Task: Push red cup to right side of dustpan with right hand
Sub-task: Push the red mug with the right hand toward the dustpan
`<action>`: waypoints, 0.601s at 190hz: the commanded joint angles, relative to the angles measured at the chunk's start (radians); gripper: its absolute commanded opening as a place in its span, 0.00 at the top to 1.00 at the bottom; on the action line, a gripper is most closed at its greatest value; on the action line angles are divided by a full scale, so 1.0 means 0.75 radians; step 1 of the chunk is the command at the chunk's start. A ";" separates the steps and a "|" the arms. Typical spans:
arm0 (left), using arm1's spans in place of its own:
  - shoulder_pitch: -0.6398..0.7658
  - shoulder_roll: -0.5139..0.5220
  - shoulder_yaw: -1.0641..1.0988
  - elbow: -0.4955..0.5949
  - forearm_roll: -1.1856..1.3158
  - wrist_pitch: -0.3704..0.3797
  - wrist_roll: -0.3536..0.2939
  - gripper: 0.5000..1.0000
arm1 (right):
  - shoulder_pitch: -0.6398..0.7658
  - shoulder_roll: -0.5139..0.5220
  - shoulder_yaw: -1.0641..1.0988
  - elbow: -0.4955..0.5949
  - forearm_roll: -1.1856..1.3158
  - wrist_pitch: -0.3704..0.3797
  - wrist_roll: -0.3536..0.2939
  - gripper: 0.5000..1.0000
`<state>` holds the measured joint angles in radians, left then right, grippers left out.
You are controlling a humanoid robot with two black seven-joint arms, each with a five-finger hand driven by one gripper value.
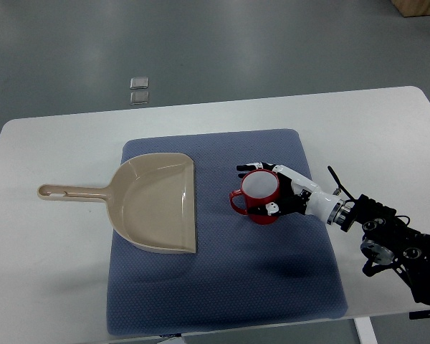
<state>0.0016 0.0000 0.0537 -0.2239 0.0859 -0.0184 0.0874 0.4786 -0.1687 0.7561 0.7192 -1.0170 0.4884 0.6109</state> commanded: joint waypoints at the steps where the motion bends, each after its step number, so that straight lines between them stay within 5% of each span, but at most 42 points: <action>1: 0.000 0.000 0.002 0.000 0.000 0.000 0.000 0.00 | -0.014 -0.006 0.000 -0.006 0.000 0.001 0.000 0.14; 114: 0.000 0.000 0.004 0.000 0.000 0.000 0.000 0.00 | -0.059 0.094 0.000 0.013 0.004 -0.081 0.000 0.16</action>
<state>0.0014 0.0000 0.0568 -0.2246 0.0859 -0.0184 0.0874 0.4346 -0.1255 0.7563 0.7284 -1.0148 0.4361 0.6109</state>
